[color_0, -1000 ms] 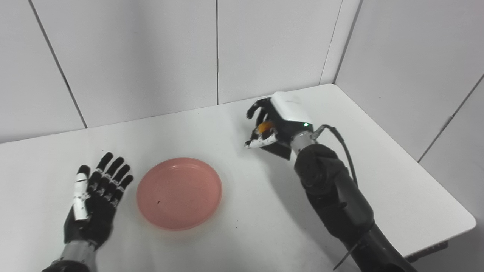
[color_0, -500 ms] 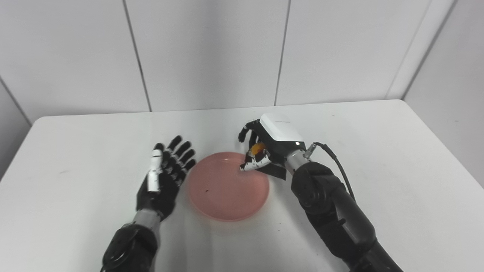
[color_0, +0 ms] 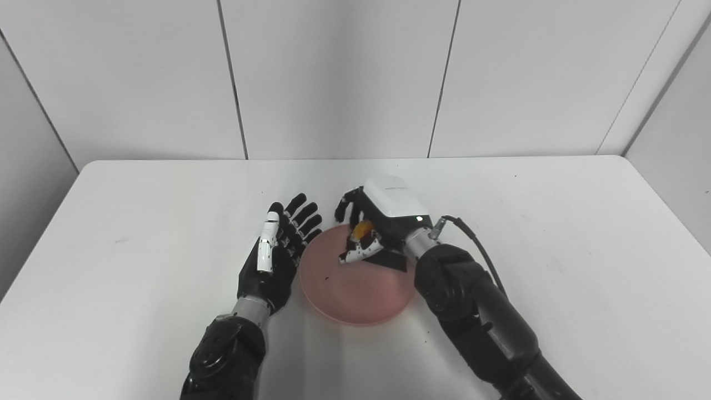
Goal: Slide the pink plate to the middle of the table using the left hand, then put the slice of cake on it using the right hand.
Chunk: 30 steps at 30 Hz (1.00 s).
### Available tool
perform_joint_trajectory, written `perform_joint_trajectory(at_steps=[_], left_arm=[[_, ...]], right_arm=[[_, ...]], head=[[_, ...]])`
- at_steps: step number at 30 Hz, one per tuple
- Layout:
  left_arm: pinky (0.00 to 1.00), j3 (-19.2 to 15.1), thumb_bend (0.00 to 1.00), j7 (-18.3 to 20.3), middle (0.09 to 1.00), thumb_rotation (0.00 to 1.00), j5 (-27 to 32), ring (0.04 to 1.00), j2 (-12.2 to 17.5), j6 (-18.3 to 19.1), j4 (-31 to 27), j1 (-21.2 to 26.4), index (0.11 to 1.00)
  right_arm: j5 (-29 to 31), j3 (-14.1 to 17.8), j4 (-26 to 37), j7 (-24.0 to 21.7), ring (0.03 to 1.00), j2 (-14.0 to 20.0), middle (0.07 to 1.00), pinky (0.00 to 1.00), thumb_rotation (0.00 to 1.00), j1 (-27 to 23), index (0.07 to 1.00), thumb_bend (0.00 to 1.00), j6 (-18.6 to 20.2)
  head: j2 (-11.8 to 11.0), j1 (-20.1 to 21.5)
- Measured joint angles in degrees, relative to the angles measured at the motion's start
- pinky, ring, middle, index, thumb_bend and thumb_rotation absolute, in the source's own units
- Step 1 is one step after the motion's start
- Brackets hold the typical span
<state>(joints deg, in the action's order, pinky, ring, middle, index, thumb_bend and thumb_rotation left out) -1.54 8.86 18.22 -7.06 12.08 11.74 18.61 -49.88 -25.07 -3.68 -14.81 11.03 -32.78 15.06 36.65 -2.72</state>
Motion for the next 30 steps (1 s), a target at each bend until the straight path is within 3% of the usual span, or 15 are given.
perform_joint_trajectory(at_steps=[2, 4, 8, 23, 29, 30], left_arm=[[0.89, 0.0, 0.47, -0.3, 0.894, 1.00, 0.0, 0.896, -0.1, 0.0, 0.0, 0.0, 0.879], [0.89, 0.0, 0.46, -0.5, 0.893, 1.00, 0.0, 0.896, -0.3, 0.0, 0.0, 0.0, 0.879], [0.89, 0.0, 0.47, -0.6, 0.895, 1.00, 0.0, 0.898, -0.4, 0.0, -0.1, 0.0, 0.885], [0.89, 0.1, 0.48, -1.3, 0.897, 1.00, -0.1, 0.901, -0.3, 0.7, -0.5, 0.0, 0.884], [0.89, 0.4, 0.48, -1.5, 0.899, 1.00, -0.1, 0.903, -0.3, 0.8, -0.7, 0.0, 0.885], [0.89, 0.5, 0.48, -1.6, 0.896, 1.00, -0.2, 0.900, -0.2, 0.8, -0.7, 0.0, 0.883]], right_arm=[[0.0, -0.3, -0.1, 0.0, 0.297, -0.5, 0.475, 0.24, 0.00, 0.0, 0.486, 0.53, 0.0], [0.0, -0.6, -0.3, 0.1, 0.304, -0.9, 0.416, 0.24, 0.00, 0.0, 0.516, 0.52, -0.3], [0.0, -1.1, -1.9, 0.4, 0.275, -1.1, 0.470, 0.21, 0.00, 0.1, 0.487, 0.53, -0.5], [1.4, -1.7, -2.7, 3.4, 0.276, -1.0, 0.474, 0.21, 0.00, 2.8, 0.487, 0.53, -1.8], [2.6, -1.5, -2.9, 4.3, 0.339, -1.0, 0.461, 0.27, 0.00, 3.2, 0.500, 0.53, -2.1], [2.7, -1.4, -2.8, 4.3, 0.312, -1.0, 0.469, 0.24, 0.00, 3.3, 0.494, 0.53, -2.1]], head=[[0.3, 0.0], [0.4, 0.0], [0.9, 0.2], [2.0, 0.3], [2.4, 0.4], [2.4, 0.4]])
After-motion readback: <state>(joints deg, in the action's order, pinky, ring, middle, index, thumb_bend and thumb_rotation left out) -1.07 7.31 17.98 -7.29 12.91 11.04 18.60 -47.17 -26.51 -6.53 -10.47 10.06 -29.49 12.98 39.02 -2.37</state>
